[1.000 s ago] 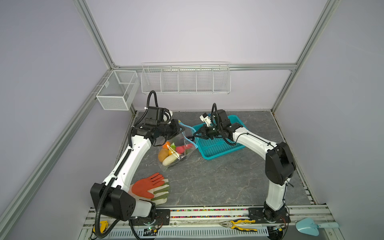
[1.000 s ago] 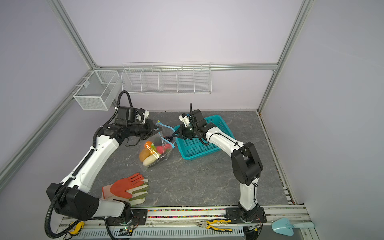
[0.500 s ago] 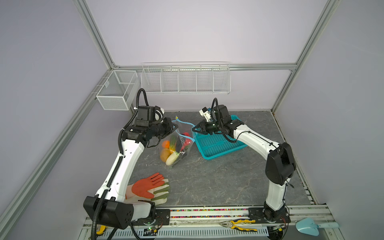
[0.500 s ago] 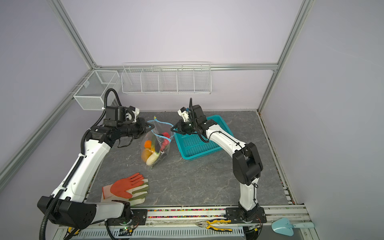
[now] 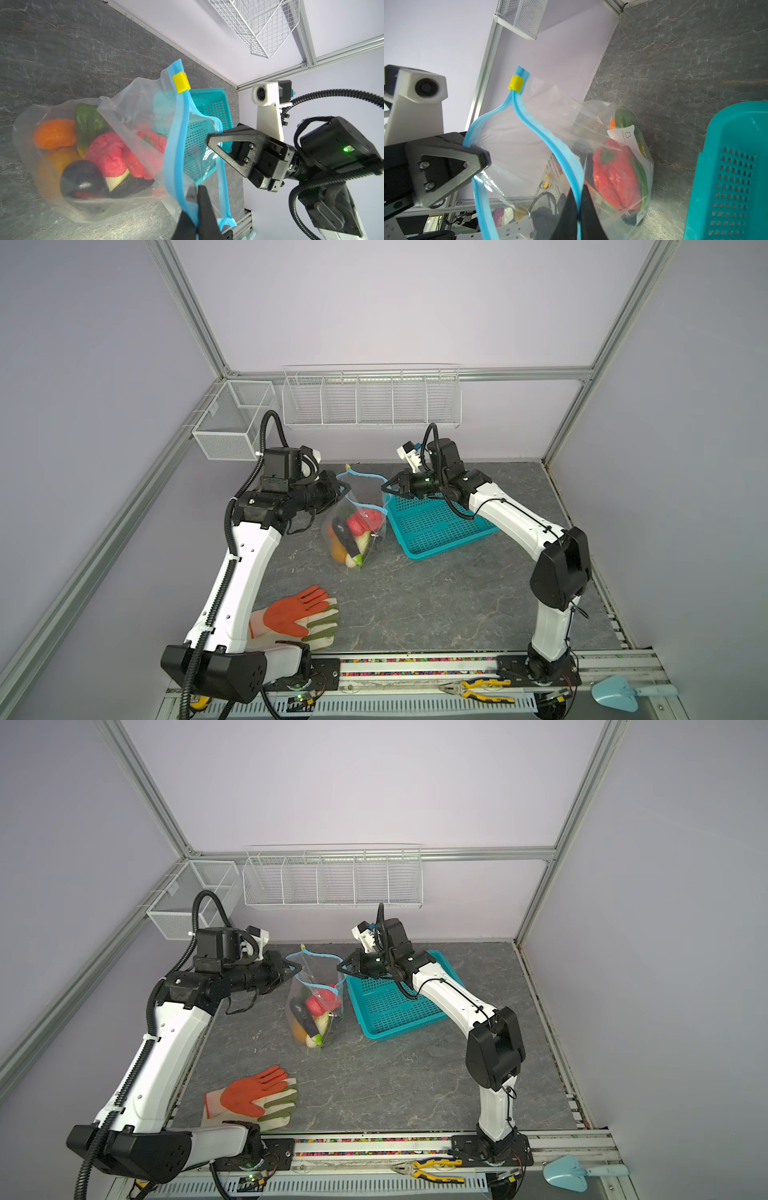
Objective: Place the food in the zip-top bag and seal the zipper
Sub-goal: 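Lower the eggplant into the bag held by the left gripper and release, then withdraw the open right gripper from the bag toward the basket front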
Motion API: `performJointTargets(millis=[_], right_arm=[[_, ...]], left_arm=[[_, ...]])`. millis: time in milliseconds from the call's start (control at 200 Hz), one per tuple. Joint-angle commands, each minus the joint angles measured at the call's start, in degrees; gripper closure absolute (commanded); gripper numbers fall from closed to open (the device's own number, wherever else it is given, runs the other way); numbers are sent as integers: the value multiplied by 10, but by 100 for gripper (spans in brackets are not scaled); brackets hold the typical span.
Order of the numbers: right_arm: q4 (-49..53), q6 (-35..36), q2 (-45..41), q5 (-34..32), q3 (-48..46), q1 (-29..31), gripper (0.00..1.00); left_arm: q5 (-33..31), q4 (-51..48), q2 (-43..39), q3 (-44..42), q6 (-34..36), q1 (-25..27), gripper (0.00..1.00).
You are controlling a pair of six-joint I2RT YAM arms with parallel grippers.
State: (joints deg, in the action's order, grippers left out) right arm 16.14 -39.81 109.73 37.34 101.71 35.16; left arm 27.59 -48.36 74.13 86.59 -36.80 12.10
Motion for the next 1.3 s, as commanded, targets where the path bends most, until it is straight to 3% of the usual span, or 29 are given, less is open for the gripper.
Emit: performJointTargets(millis=[0, 175, 290, 485, 745, 930, 1135, 1294], right_arm=[[15, 15, 7, -4, 15, 4, 88], [25, 25, -3, -15, 2, 4, 78], [30, 38, -17, -18, -19, 4, 63], [47, 100, -103, -51, -124, -3, 45], [132, 199, -271, -177, -300, 2, 42], [187, 238, -373, -334, -414, 34, 38], [125, 233, -435, -378, -541, 70, 38], [55, 245, -406, -380, -575, 72, 38]], left_arm=[[-6, -1, -17, 16, 15, -3, 100], [7, 24, -18, -27, 6, -3, 100], [20, 46, -17, -55, -1, -3, 100], [38, 65, -11, -83, -2, -4, 100], [50, 75, -5, -86, -2, -3, 100], [51, 73, -6, -82, -2, -3, 100], [49, 74, -7, -80, -4, -3, 100], [50, 68, -4, -74, -3, -4, 100]])
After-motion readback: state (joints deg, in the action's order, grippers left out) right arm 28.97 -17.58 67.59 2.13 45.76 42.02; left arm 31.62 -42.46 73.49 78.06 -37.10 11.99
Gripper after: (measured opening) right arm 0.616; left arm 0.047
